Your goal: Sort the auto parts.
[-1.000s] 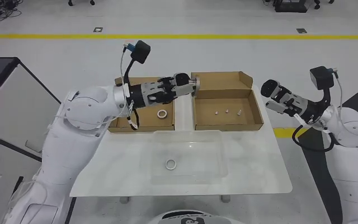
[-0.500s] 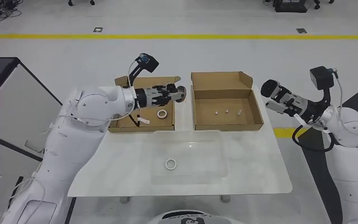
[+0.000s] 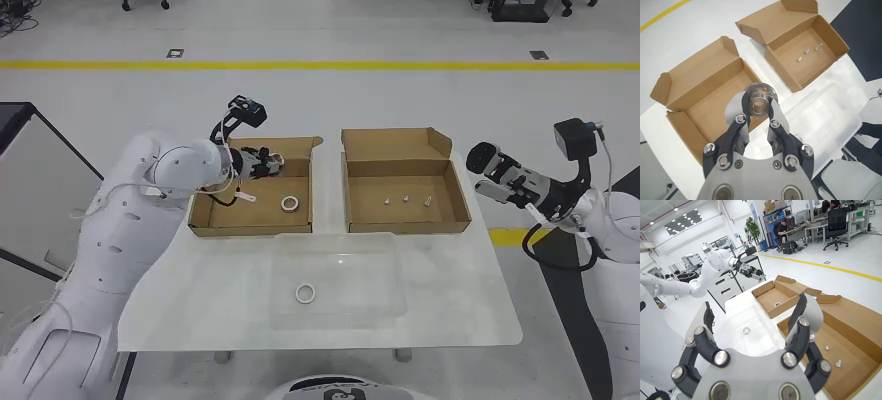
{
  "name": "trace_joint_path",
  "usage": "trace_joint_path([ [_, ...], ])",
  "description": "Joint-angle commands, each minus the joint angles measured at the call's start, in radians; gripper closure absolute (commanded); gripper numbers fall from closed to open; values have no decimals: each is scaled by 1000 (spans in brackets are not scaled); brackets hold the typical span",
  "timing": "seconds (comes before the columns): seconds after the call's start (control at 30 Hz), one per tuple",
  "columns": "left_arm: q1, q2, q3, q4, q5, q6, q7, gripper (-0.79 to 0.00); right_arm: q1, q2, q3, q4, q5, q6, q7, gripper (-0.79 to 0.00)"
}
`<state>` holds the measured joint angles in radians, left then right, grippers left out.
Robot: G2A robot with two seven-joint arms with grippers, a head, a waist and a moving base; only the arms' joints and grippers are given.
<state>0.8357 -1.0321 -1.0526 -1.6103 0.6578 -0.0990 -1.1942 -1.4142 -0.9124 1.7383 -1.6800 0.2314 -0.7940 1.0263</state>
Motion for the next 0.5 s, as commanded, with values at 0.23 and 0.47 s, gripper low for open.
trace_joint_path([
  [0.23, -34, -10, 71, 156, 83, -36, -19, 0, 0, 0, 0, 0, 0, 0, 0, -785],
  [0.47, -46, -23, 115, 265, 86, -82, 10, 0, 0, 0, 0, 0, 0, 0, 0, -785],
])
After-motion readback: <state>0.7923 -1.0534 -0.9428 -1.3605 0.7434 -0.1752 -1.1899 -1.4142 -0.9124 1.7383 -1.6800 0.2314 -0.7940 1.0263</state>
